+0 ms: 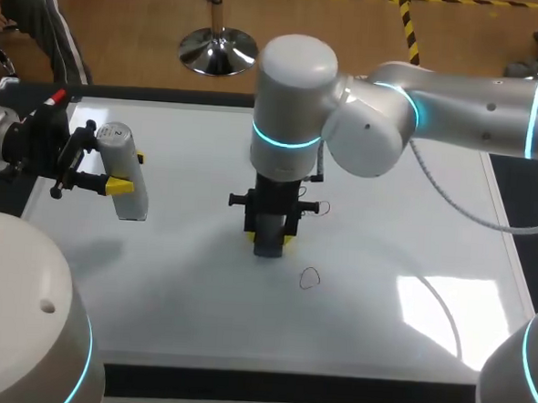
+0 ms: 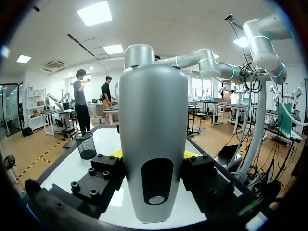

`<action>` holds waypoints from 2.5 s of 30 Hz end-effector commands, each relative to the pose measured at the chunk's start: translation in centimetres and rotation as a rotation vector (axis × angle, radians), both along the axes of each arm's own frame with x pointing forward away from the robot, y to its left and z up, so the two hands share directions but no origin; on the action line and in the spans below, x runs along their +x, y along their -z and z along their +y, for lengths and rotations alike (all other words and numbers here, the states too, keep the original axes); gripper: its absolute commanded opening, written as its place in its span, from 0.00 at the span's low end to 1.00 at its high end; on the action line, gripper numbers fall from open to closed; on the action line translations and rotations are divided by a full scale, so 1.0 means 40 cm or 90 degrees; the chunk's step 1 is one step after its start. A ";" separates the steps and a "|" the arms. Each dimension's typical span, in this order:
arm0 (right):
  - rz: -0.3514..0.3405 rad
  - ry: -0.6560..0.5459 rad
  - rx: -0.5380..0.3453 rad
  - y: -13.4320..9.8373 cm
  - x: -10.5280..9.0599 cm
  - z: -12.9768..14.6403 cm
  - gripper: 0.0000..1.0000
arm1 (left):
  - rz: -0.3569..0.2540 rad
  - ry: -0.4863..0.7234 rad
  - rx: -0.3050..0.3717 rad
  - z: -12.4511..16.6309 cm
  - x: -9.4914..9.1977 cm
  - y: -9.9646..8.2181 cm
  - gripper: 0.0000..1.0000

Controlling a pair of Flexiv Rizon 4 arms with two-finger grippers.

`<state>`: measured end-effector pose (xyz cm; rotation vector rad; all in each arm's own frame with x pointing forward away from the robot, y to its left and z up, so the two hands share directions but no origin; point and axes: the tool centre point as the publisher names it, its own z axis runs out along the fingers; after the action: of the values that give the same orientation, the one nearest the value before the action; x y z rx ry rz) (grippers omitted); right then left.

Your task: Pick up the inspection probe, press it on each red-marked spot on the whiteboard one by one, put down the probe, pick up the eraser, and wipe off all the red marks.

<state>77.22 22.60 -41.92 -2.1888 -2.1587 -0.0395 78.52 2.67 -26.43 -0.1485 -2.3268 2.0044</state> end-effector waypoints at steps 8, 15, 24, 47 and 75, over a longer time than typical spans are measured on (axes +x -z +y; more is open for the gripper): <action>0.017 -0.024 -0.011 0.034 0.000 0.086 0.00 | -0.001 0.000 0.000 0.001 -0.001 -0.002 0.00; 0.022 -0.033 -0.013 0.042 -0.008 0.096 0.00 | -0.001 0.000 0.000 0.001 -0.001 -0.002 0.00; 0.027 -0.012 -0.026 0.056 0.001 0.042 0.00 | -0.001 0.000 0.000 0.001 -0.001 -0.002 0.00; 0.049 0.037 -0.016 0.057 0.027 -0.121 0.00 | -0.001 0.000 0.000 0.001 -0.001 -0.002 0.00; 0.007 -0.014 -0.037 -0.186 -0.029 -0.236 0.00 | -0.001 0.000 0.000 0.001 -0.001 -0.002 0.00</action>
<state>76.52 14.09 -35.40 -2.1914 -2.2039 0.0587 78.52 2.67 -26.43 -0.1485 -2.3268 2.0044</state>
